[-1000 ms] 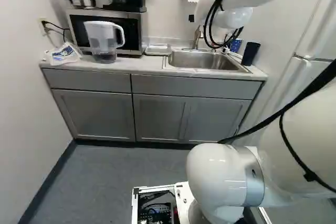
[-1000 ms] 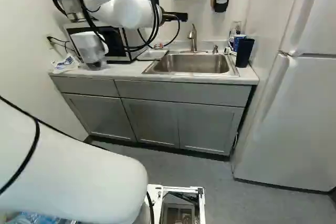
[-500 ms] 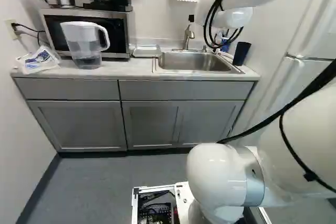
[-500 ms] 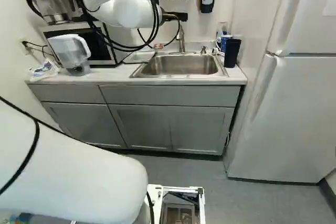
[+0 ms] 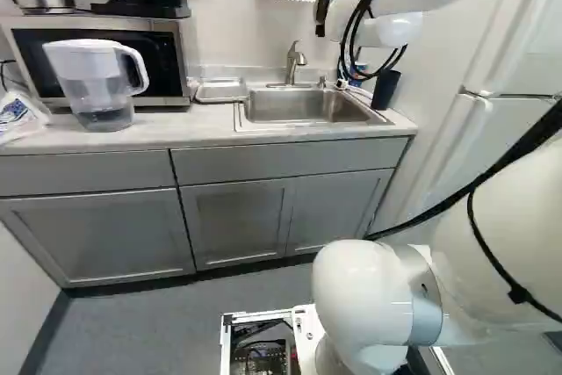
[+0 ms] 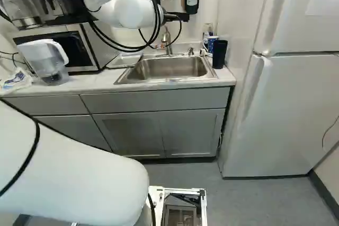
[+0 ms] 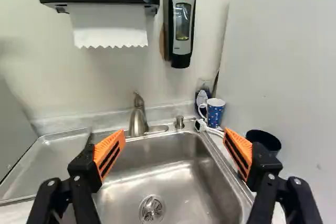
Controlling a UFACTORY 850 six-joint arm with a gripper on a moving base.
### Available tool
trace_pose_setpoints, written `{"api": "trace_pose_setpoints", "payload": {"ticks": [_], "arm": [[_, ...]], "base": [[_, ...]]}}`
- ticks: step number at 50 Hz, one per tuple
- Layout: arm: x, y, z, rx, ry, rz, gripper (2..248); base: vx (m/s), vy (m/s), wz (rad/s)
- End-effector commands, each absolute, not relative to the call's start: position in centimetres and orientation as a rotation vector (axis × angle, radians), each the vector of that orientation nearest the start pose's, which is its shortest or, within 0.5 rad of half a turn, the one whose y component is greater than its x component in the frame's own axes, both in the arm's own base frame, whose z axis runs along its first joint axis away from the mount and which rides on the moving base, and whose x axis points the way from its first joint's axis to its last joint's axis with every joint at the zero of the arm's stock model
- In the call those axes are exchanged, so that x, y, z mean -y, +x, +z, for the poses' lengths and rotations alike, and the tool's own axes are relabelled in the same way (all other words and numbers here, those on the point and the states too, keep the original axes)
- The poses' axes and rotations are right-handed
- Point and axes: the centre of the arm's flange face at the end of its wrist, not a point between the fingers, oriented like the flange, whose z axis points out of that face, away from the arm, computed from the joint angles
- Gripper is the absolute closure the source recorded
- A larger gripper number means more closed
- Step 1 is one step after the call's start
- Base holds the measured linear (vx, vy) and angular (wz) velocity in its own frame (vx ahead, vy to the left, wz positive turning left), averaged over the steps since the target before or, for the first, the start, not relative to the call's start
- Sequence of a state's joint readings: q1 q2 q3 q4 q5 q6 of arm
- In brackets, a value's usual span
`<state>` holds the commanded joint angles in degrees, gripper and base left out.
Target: Rinse the cup and place it in the tray
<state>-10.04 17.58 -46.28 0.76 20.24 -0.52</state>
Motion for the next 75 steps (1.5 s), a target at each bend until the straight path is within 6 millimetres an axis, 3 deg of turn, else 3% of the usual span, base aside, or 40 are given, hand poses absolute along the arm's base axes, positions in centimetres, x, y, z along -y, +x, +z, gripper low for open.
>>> {"api": "trace_pose_setpoints", "payload": {"ticks": [47, 75], "arm": [[7.37, 41.37, 67.35, -0.221, -2.415, -2.179, 3], [7.37, 41.37, 67.35, -0.221, -2.415, -2.179, 3]], "base": [[0.138, 0.029, -0.053], [0.028, 0.000, -0.003]]}}
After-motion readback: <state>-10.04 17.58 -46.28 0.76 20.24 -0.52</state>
